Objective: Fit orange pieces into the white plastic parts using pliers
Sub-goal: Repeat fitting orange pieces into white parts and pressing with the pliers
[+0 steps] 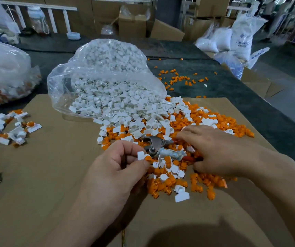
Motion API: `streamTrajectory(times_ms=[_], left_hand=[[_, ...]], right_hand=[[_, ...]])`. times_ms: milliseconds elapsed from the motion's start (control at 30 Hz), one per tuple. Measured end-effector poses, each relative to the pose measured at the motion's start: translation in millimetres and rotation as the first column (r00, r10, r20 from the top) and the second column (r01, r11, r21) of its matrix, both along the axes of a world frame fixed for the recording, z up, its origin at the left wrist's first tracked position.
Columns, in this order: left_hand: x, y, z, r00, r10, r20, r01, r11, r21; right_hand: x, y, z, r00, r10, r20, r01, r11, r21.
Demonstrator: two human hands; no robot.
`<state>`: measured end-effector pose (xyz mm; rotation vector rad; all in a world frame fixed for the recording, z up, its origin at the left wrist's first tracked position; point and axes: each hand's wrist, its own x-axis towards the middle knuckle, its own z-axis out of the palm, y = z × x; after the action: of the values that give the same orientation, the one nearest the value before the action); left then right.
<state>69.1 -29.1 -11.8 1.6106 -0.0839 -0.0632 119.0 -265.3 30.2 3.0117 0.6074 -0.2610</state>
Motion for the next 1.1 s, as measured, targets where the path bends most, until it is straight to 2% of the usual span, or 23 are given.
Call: streamTrajectory(times_ms=[67,200,300,533,700,800,867,967,1100], left_hand=[[-1,-1,1,1.000,-0.007,-0.003,0.007,1.000,0.000],[-2,-2,3,1.000,0.012,0.000,-0.012,1.000,-0.003],[-1,0,2,0.999,0.040,0.017,-0.040,0.999,0.021],[-2,-2,0,0.999,0.025,0.024,-0.024,1.000,-0.019],[-1,-4,6,1.000,0.025,0.008,-0.024,0.990,-0.138],[-3,-5,8,1.000,-0.003,0.021,0.008,0.972,-0.234],[-7,-7,9,0.994,-0.060,0.092,0.081,0.967,-0.240],[-14,-13,15,0.967,-0.118,0.227,0.154,0.977,-0.148],[-19,-19,19,0.941,-0.136,0.310,0.163,0.985,-0.060]], right_hand=[[1,1,-1,0.999,0.013,0.047,-0.011,0.999,-0.038],[-4,14,-12,0.961,0.079,0.267,-0.043,0.989,-0.140],[-8,15,-16,0.944,0.029,0.330,-0.012,0.999,-0.052],[-27,3,6,0.942,-0.150,0.300,0.060,0.955,0.289],[-53,13,11,0.967,-0.150,0.207,0.044,0.896,0.441],[-53,15,6,0.970,-0.158,0.185,0.054,0.882,0.469],[-51,15,2,0.972,-0.157,0.176,0.057,0.882,0.467],[-51,16,0,0.975,-0.157,0.156,0.062,0.872,0.486],[-54,21,1,0.978,-0.118,0.174,0.019,0.875,0.485]])
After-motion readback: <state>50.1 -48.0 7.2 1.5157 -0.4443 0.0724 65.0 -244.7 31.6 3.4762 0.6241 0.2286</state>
